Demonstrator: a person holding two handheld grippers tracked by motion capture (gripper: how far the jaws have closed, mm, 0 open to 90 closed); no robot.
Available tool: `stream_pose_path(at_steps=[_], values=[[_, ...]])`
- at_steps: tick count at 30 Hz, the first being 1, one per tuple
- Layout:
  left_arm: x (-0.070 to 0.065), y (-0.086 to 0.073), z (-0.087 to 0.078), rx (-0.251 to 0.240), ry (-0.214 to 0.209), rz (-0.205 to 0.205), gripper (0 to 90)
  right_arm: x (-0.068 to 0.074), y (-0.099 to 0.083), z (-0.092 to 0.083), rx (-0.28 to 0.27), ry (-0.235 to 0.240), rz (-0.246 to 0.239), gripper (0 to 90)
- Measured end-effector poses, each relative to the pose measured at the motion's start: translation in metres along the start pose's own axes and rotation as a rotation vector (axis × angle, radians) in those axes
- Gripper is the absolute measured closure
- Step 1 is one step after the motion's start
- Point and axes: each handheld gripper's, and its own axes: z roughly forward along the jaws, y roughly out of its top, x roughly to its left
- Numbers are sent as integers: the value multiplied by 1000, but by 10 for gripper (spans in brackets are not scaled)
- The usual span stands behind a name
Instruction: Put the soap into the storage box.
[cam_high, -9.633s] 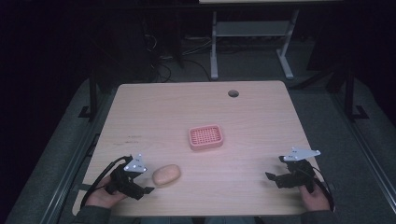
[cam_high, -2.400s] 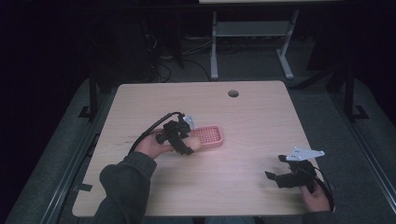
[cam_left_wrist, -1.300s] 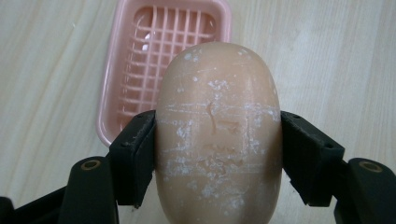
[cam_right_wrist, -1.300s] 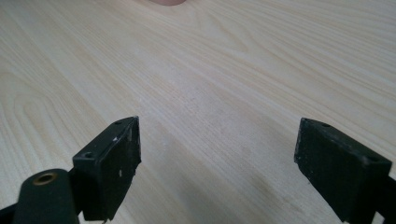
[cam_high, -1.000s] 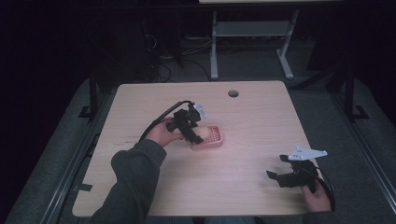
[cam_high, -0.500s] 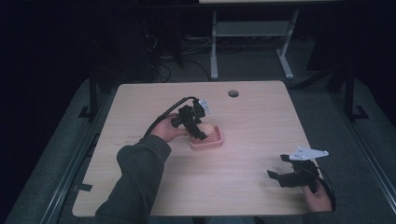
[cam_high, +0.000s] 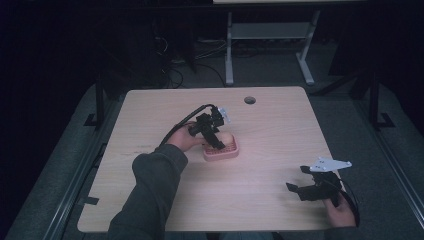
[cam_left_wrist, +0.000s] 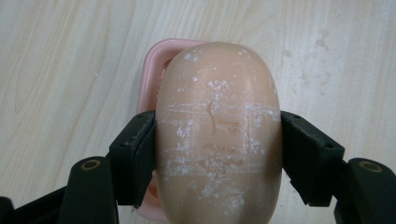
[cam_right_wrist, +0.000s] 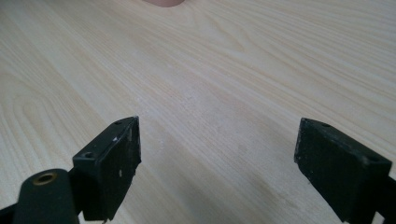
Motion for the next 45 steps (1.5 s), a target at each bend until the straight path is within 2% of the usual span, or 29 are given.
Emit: stream_pose_path(at_steps=[16,41,45], values=[[6,-3,22,39,-24,-19,324,0,-1,0,-4,5,4,141],[7,-3,27,53,-9,-13,321,0,-1,0,-3,4,5,141],[6,-2,24,32,3,-2,315,0,-1,0,-2,5,4,141]])
